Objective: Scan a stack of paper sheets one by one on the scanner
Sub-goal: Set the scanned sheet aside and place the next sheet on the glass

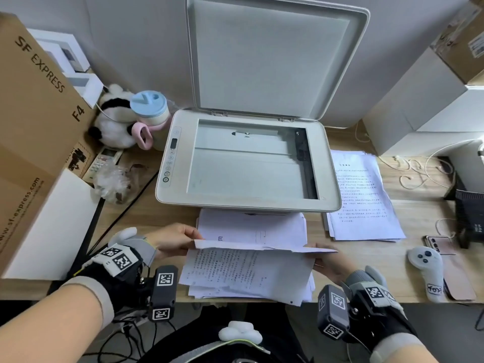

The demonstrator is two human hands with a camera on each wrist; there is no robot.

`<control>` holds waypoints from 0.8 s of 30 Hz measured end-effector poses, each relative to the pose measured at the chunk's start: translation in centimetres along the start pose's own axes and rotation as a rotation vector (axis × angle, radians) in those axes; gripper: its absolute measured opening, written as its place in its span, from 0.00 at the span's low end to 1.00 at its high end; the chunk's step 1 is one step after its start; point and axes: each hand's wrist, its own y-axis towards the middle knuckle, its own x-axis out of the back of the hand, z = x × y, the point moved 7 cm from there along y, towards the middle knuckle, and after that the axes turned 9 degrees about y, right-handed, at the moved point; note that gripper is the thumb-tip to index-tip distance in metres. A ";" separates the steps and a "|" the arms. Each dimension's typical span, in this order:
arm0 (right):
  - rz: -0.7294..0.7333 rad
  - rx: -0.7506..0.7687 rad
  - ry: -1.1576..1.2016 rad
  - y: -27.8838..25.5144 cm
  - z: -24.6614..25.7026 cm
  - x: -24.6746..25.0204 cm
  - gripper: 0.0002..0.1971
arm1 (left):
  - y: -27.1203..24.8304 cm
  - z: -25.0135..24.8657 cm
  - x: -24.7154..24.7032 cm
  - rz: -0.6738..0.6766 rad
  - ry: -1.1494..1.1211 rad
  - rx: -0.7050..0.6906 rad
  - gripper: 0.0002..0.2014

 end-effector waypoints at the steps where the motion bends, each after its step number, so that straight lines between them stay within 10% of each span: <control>1: 0.019 0.023 0.002 -0.3 0.7 0.1 0.10 | -0.4 -0.9 0.0 0.023 -0.022 -0.033 0.05; 5: 0.065 0.134 0.019 -1.5 4.6 0.5 0.10 | -2.0 -5.1 0.3 0.101 -0.027 -0.178 0.20; 14: 0.171 0.263 0.068 -3.7 13.3 -1.0 0.06 | -3.0 -12.1 4.7 -0.131 -0.130 -0.335 0.09; 24: -0.127 0.354 -0.097 0.0 17.3 -2.7 0.02 | -1.7 -15.4 8.6 -0.567 -0.080 -0.279 0.13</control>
